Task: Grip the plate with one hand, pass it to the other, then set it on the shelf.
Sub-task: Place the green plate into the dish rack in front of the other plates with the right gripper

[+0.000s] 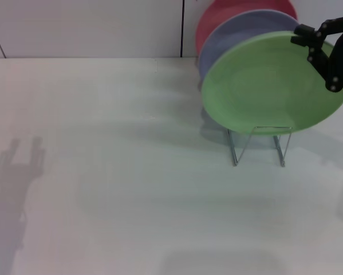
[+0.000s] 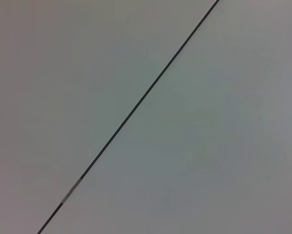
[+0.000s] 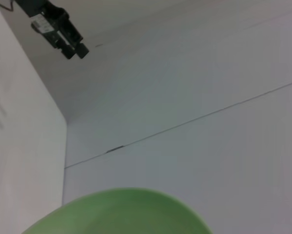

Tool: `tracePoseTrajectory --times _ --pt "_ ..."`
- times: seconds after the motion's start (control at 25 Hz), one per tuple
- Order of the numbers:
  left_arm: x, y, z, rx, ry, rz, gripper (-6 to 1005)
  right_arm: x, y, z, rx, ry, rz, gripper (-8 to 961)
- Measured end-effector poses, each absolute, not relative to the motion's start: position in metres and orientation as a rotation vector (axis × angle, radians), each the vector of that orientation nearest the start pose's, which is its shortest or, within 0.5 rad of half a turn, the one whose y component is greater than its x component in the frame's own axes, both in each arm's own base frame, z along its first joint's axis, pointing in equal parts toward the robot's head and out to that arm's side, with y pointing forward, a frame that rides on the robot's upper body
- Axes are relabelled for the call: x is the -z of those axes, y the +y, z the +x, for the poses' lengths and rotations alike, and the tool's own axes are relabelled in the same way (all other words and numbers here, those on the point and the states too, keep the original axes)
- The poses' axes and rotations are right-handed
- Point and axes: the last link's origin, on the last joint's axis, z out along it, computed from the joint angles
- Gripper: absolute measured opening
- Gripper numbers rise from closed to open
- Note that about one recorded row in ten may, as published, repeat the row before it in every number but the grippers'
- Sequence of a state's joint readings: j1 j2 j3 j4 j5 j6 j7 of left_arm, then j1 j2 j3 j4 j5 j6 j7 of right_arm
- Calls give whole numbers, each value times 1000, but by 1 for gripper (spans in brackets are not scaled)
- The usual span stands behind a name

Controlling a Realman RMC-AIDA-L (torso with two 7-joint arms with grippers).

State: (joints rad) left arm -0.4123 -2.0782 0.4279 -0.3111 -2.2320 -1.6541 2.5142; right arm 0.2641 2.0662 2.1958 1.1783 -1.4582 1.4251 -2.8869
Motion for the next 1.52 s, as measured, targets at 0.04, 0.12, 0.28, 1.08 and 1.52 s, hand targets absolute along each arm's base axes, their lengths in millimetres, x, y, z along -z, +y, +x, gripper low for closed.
tracePoseTrajectory --times 0.04,0.12,0.28,1.08,1.52 --pt "11 263 -321 1307 -886 -1289 557 -95 329 218 -276 -1044 -1956 23" --pt "12 262 -321 1308 -891 -1288 557 -95 330 219 -269 -1048 -1960 23" --pt "13 262 -321 1309 -896 -1287 557 -95 331 220 -259 -1050 -1966 23" --pt "15 262 -319 1315 -900 -1295 557 -87 336 224 -211 -1053 -2010 28" --pt "14 262 -319 1315 -899 -1292 557 -81 340 229 -184 -1030 -2032 51"
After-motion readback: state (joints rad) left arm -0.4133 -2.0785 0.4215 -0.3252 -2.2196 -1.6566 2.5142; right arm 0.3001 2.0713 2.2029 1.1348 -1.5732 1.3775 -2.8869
